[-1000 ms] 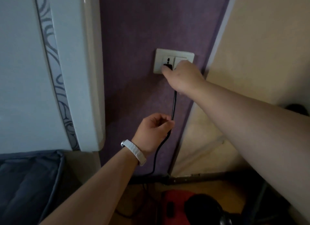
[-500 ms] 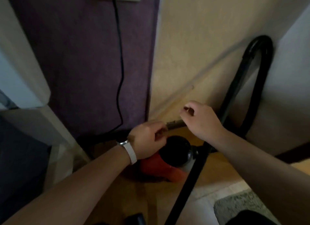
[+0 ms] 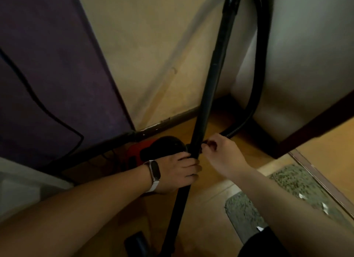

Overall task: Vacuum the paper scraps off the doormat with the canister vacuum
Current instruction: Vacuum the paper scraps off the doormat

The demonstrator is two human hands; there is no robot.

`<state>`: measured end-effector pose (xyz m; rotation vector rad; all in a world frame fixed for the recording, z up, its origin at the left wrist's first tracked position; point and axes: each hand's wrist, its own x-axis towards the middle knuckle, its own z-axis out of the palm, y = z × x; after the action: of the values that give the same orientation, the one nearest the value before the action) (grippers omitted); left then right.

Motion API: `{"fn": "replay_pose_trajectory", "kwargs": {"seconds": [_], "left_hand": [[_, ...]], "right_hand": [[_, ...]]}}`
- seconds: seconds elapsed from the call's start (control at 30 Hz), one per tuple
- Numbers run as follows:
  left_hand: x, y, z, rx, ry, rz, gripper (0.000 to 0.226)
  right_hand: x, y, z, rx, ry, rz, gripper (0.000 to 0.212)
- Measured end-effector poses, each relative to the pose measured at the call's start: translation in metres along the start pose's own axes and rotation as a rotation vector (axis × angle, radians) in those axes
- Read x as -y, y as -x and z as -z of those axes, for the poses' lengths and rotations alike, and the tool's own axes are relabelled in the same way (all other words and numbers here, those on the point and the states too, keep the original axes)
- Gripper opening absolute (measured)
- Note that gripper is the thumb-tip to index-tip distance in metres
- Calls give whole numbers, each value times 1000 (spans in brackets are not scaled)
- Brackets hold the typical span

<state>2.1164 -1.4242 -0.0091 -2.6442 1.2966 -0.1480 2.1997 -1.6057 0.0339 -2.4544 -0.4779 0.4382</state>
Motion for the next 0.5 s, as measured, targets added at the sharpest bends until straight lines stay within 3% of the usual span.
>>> {"fn": "replay_pose_trajectory", "kwargs": {"seconds": [0.07, 0.2, 0.37, 0.5], "left_hand": [[4, -15, -6, 92, -71, -83, 27], [17, -48, -2, 468, -202, -191, 19], [32, -69, 7, 475, -229, -275, 1], [42, -88, 21, 433, -174, -266, 5]], "right_hand": [[-10, -3, 5, 25, -51, -45, 15], [-29, -4, 18, 49, -133, -98, 17], [-54, -3, 30, 141, -212, -106, 18], [-68, 12, 41, 190, -240, -143, 15]]}}
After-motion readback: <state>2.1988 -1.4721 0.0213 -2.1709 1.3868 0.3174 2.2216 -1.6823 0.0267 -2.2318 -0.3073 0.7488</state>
